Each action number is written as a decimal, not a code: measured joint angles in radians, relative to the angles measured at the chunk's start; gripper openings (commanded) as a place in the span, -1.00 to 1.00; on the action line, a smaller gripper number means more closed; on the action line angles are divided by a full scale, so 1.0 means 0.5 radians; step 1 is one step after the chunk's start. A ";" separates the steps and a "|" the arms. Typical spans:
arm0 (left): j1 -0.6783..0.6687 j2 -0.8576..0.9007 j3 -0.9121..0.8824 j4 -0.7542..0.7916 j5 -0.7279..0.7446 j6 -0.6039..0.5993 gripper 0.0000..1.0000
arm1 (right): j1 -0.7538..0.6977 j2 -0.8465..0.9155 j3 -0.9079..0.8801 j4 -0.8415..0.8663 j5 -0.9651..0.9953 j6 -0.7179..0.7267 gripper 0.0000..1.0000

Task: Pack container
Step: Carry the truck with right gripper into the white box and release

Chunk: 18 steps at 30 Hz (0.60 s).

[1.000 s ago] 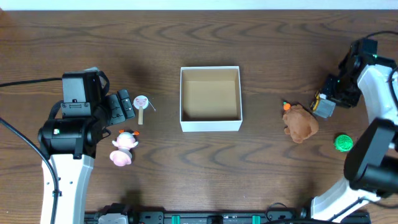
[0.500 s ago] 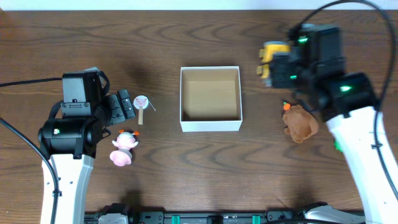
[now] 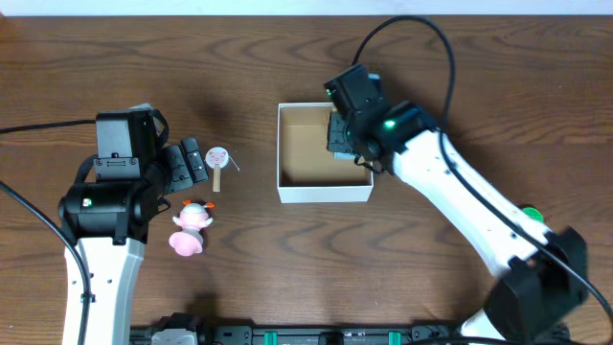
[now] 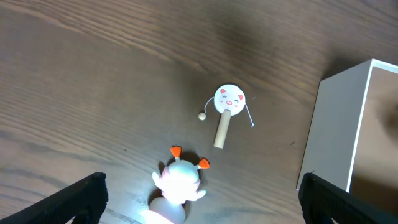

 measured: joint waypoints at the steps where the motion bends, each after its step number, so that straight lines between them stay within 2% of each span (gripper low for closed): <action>1: 0.000 0.000 0.000 0.000 0.000 0.000 0.96 | 0.000 0.049 0.000 -0.002 0.008 0.029 -0.97; 4: 0.000 0.000 0.000 -0.001 0.000 0.000 0.96 | -0.001 0.159 0.000 -0.002 0.018 0.081 -0.92; 5: 0.000 0.000 0.000 0.000 0.000 0.000 0.96 | -0.001 0.195 0.000 -0.002 0.018 0.089 -0.82; 7: 0.000 0.000 0.000 0.000 0.000 0.000 0.96 | -0.001 0.237 0.000 -0.003 0.017 0.095 -0.56; 13: 0.000 0.000 0.000 0.000 0.000 0.000 0.96 | -0.001 0.272 0.000 0.009 0.018 0.103 0.38; 18: 0.000 0.000 0.000 0.000 0.000 0.000 0.96 | -0.002 0.272 0.000 0.053 0.020 0.029 0.59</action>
